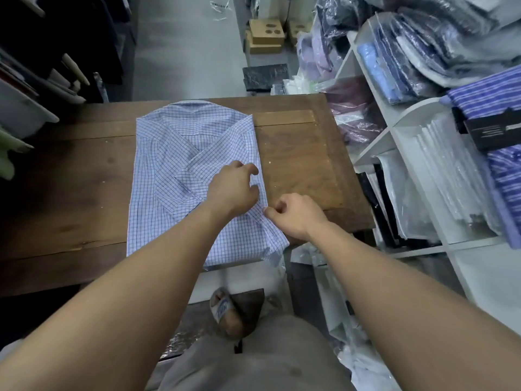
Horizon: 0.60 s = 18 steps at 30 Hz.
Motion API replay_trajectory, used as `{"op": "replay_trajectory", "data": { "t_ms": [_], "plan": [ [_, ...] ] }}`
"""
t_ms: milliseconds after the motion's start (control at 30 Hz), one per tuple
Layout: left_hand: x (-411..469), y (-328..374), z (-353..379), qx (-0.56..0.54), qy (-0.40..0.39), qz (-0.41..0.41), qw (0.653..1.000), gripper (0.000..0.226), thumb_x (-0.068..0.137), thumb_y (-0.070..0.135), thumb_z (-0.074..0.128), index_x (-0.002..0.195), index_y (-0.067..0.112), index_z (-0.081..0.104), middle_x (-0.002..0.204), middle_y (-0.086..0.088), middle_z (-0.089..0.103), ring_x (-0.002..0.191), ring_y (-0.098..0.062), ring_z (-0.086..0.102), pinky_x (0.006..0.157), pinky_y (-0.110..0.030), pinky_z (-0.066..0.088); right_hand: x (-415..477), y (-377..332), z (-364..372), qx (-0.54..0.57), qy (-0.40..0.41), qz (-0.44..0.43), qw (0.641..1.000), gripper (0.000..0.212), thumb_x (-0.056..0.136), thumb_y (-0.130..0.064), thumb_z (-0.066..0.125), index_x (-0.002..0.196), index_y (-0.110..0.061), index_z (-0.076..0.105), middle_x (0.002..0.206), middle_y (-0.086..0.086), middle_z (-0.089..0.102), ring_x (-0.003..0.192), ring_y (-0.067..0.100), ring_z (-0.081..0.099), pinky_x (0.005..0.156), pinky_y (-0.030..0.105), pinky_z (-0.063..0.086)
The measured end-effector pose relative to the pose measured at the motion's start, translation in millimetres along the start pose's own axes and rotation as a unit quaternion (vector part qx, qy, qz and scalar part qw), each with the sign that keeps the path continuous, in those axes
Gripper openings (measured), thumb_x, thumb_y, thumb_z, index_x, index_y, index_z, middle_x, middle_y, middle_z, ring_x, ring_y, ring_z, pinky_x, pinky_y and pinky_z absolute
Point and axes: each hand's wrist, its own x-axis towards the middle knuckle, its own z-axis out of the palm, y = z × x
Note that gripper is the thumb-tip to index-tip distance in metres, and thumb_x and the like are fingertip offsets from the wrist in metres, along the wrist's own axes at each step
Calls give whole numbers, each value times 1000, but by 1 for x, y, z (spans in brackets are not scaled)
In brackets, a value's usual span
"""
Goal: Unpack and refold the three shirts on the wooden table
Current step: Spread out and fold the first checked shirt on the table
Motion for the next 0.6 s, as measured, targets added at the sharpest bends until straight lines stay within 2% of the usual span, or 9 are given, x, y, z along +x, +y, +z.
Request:
{"op": "replay_trajectory", "data": {
  "t_ms": [67, 200, 300, 367, 467, 600],
  "plan": [
    [-3, 5, 6, 45, -69, -10, 997, 47, 95, 35, 54, 141, 24, 53, 139, -11, 50, 130, -33, 42, 101, -51, 45, -10, 6, 3, 8, -8, 1, 1000, 45, 87, -59, 57, 73, -17, 65, 67, -1, 66, 68, 21, 61, 62, 34, 49],
    [-8, 7, 11, 124, -96, -23, 987, 47, 98, 36, 49, 143, 24, 49, 146, -13, 43, 135, -37, 37, 108, -56, 38, -23, 17, 9, 24, -20, 0, 999, 34, 82, -55, 66, 83, -21, 71, 76, -3, 71, 78, 20, 66, 72, 37, 57],
    [-11, 11, 13, 154, -105, -22, 982, 50, 96, 28, 53, 145, 26, 45, 146, -13, 41, 135, -38, 38, 108, -61, 36, -30, 21, 19, 59, -28, 10, 998, 16, 80, -42, 73, 79, -29, 65, 85, -6, 71, 86, 19, 67, 77, 33, 56],
    [-14, 15, 15, 159, -113, -5, 981, 54, 92, 17, 55, 144, 28, 45, 145, -13, 40, 132, -39, 39, 105, -61, 40, -33, 21, 26, 75, -28, 23, 996, 17, 79, -37, 75, 72, -31, 61, 84, -8, 68, 87, 18, 67, 71, 28, 51],
    [-14, 18, 16, 152, -133, -2, 979, 56, 91, 16, 53, 145, 28, 45, 145, -12, 40, 132, -39, 39, 104, -58, 41, -37, 19, 31, 99, -13, 43, 994, 20, 82, -31, 71, 67, -29, 58, 86, -4, 69, 87, 21, 66, 68, 26, 45],
    [-9, 17, 17, 154, -141, -2, 978, 55, 94, 25, 47, 149, 25, 43, 148, -13, 41, 137, -37, 39, 111, -57, 36, -51, 14, 30, 119, 15, 27, 992, 20, 90, -32, 58, 74, -25, 46, 86, 3, 64, 81, 27, 59, 62, 33, 43]
  ]
}}
